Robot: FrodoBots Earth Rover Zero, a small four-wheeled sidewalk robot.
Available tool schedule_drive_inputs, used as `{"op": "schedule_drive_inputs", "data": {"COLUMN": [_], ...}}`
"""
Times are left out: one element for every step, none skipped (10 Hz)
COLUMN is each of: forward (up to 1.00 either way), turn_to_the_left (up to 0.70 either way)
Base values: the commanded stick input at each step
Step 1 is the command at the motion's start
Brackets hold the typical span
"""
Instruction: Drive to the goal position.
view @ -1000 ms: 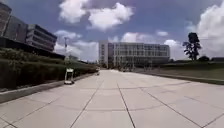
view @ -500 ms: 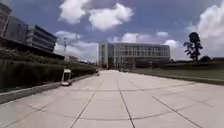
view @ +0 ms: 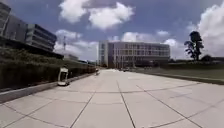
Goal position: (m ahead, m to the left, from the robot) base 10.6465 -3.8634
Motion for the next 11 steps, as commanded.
{"op": "schedule_drive_inputs", "data": {"forward": [0.50,0.50,0.50,0.50,0.50,0.50,0.50,0.50,0.50,0.50,0.50], "turn_to_the_left": [0.00,0.00,0.00,0.00,0.00,0.00,0.00,0.00,0.00,0.00,0.00]}}
